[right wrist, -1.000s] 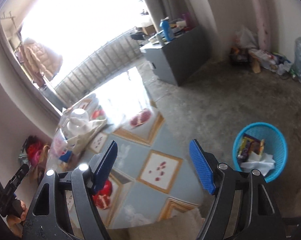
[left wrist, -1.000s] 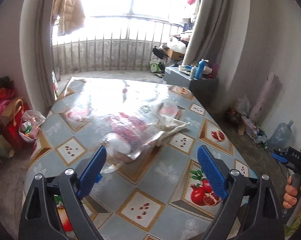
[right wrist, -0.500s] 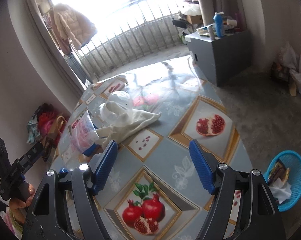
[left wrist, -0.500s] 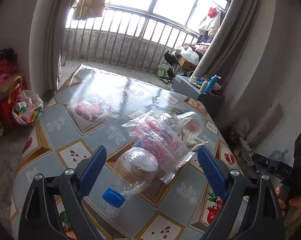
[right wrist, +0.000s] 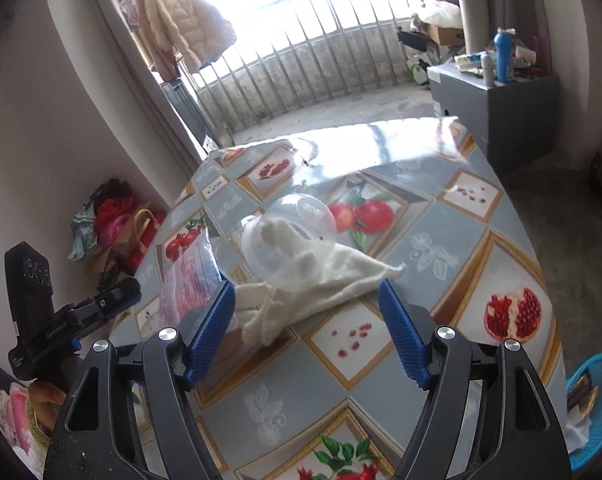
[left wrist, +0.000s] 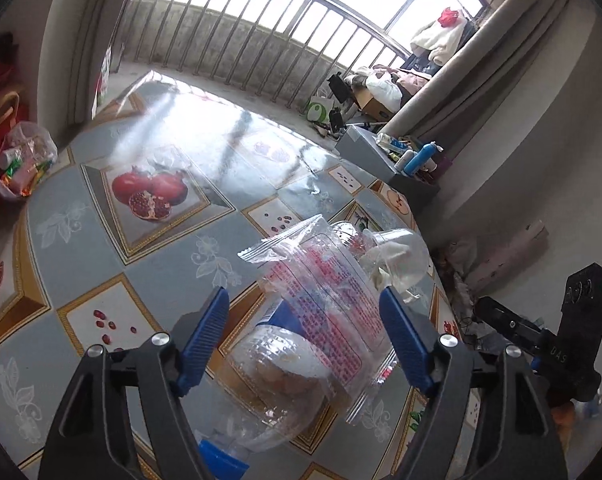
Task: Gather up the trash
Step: 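Grasp the clear plastic bag with the left tool while the right tool grasps the clear cup, then carry the plastic bag and clear cup over the blue basket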
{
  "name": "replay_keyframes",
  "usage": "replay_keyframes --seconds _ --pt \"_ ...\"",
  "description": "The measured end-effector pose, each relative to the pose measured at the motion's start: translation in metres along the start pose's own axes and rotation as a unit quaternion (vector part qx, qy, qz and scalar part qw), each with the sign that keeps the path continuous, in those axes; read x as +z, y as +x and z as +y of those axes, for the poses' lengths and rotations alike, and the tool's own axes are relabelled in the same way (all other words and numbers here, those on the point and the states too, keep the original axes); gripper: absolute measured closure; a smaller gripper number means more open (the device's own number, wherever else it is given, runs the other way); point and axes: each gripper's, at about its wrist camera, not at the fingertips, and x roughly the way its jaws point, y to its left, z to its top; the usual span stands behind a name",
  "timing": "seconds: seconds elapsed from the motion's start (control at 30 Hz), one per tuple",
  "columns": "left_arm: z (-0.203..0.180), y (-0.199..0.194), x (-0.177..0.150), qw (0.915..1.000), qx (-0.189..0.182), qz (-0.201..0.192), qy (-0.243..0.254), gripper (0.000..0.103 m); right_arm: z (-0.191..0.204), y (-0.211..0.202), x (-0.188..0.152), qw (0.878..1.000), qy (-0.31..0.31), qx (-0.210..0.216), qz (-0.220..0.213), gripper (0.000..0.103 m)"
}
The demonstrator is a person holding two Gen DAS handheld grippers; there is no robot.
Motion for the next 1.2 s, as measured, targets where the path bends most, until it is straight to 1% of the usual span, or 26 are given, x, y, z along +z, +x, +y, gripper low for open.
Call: replay_keyframes --seconds 0.07,0.13,0.2,0.23,0.4,0.47,0.5,0.67,0.77,0.8,0.83,0.9,0.97,1.2 --pt "0.003 0.012 0.005 0.9998 -0.001 0.020 -0.007 0.030 0.005 0.015 0.010 1.000 -0.011 0.004 0.006 0.032" --pt "0.007 0.023 0.008 0.9991 -0.006 0.036 -0.020 0.032 0.004 0.032 0.020 1.000 -0.014 0.017 0.021 0.032" --pt "0.011 0.032 0.011 0.9981 -0.014 0.049 -0.035 0.033 0.001 0.046 0.026 0.999 -0.008 0.021 0.031 0.031" --pt "0.013 0.036 0.012 0.9975 -0.016 0.055 -0.042 0.034 -0.001 0.054 0.030 0.999 -0.005 0.031 0.039 0.030" --pt "0.021 0.051 0.017 0.9948 -0.027 0.071 -0.068 0.039 -0.015 0.082 0.041 0.996 0.029 0.056 0.063 0.027" --pt "0.024 0.056 0.019 0.9944 -0.026 0.075 -0.070 0.045 -0.021 0.091 0.044 0.994 0.049 0.066 0.073 0.027" --pt "0.025 0.058 0.019 0.9944 -0.027 0.074 -0.071 0.046 -0.023 0.094 0.044 0.992 0.057 0.077 0.077 0.027" --pt "0.023 0.054 0.023 0.9950 -0.039 0.062 -0.069 0.060 -0.022 0.099 0.047 0.989 0.065 0.098 0.091 0.027" --pt "0.026 0.051 0.024 0.9952 -0.042 0.053 -0.071 0.064 -0.018 0.097 0.045 0.987 0.064 0.115 0.093 0.028" --pt "0.024 0.050 0.024 0.9955 -0.041 0.050 -0.069 0.065 -0.017 0.098 0.045 0.987 0.063 0.114 0.095 0.028" --pt "0.024 0.051 0.026 0.9959 -0.040 0.047 -0.067 0.067 -0.016 0.099 0.044 0.987 0.062 0.113 0.097 0.033" --pt "0.022 0.048 0.026 0.9965 -0.039 0.042 -0.062 0.070 -0.019 0.101 0.044 0.986 0.068 0.116 0.099 0.038" --pt "0.020 0.046 0.027 0.9969 -0.039 0.037 -0.057 0.074 -0.022 0.100 0.044 0.985 0.078 0.121 0.096 0.038" --pt "0.011 0.039 0.028 0.9984 -0.042 0.018 -0.035 0.080 -0.029 0.090 0.048 0.987 0.079 0.118 0.080 0.039"
